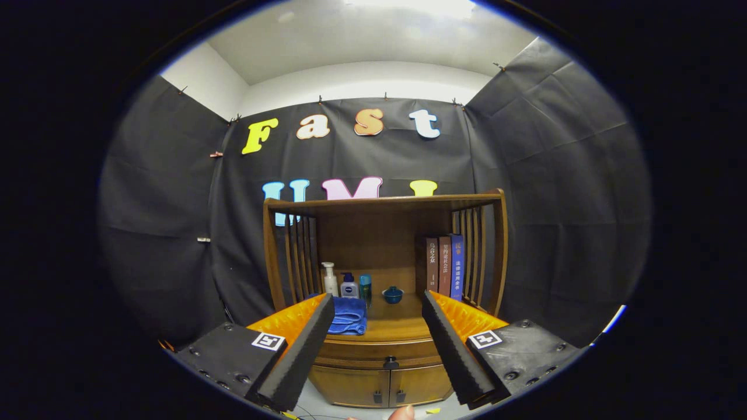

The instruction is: Pull open the drawer, take out the items inside it, and place them on the countertop above the cabinet.

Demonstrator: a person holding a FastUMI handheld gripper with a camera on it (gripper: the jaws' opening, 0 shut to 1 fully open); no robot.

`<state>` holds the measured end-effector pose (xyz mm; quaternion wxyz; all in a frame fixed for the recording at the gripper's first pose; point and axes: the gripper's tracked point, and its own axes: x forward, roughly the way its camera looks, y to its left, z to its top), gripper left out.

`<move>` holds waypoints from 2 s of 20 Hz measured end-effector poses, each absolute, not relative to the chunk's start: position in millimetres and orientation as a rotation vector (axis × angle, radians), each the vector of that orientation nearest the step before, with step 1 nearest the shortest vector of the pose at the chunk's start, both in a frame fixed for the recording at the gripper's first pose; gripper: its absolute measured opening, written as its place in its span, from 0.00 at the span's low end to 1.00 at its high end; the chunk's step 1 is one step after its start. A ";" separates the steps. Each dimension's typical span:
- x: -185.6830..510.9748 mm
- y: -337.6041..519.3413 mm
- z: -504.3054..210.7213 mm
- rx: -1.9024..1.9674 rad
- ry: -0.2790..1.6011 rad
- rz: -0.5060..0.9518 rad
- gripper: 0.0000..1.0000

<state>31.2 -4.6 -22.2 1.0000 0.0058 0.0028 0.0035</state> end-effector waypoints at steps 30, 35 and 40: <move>180.4 -56.0 -359.8 0.053 0.357 -0.034 0.58; 180.7 -55.8 -366.7 -0.010 0.332 -0.037 0.45; 178.8 -55.9 -366.4 -0.040 0.331 -0.015 0.42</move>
